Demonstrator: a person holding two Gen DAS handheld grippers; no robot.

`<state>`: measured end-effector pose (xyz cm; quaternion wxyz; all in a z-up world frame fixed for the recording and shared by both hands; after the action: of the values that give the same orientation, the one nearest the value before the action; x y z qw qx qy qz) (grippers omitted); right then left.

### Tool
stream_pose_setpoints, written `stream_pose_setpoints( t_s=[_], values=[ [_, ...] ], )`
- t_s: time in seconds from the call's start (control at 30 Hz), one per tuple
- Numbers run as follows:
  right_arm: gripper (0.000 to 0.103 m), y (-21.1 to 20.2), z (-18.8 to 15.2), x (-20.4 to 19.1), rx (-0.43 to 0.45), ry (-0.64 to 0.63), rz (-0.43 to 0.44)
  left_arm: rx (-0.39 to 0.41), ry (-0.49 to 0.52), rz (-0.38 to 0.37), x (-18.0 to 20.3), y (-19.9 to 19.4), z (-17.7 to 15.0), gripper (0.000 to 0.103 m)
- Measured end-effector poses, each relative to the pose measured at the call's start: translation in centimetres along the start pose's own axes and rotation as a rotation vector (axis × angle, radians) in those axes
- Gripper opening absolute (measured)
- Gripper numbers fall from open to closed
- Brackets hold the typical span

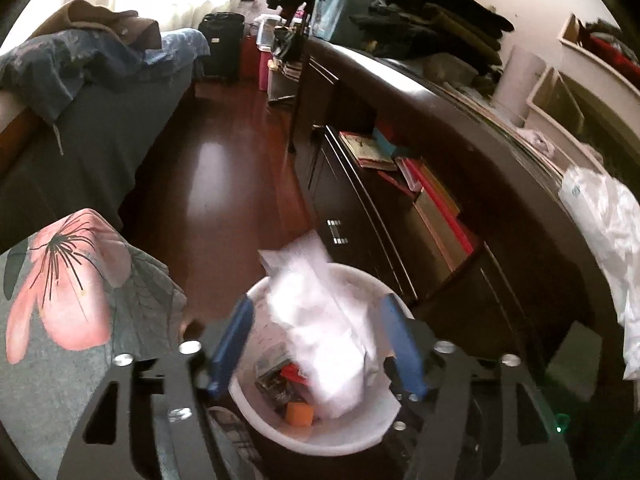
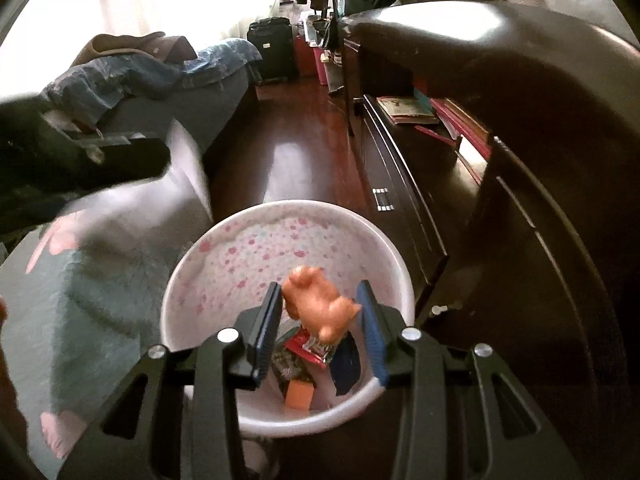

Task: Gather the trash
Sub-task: 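Carry the paper and orange toy over the wastebasket and open both tools, then return both tools to the table over the remaining trash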

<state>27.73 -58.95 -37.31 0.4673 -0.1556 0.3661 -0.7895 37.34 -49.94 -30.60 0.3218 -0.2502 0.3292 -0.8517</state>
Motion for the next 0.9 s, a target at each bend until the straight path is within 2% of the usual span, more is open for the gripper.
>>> stream_pose_setpoints(
  t_s=[0.1,0.43,0.67,0.9],
  values=[
    [0.060,0.4,-0.1,0.1,0.013,0.002,-0.001,0.040,-0.025,0.010,-0.8,-1.0,0.6,0.084],
    [0.068,-1.2,-1.6,-0.2,-0.021,0.017,-0.014,0.115,-0.022,0.058,-1.6,-5.4,1.0,0.090],
    [0.079,-5.3,-2.4,-2.0,-0.025,0.023,0.019,0.173,-0.019,0.126,-3.1,-10.4,-0.3,0.097],
    [0.088,-11.0,-2.5,-6.6,0.015,-0.077,0.086,0.178,-0.054,0.228,-6.8,-15.2,-3.2,0.099]
  ],
)
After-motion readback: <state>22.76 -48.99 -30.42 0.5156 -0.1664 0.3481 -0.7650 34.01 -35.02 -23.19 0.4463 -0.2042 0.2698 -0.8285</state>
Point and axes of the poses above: each gripper's, at about its wrist camera, not at the fingertips, and y roughly the way its jaws point, x to its right, z to its top, the point moved 5 cm from there along y, roughly the way its jaws point
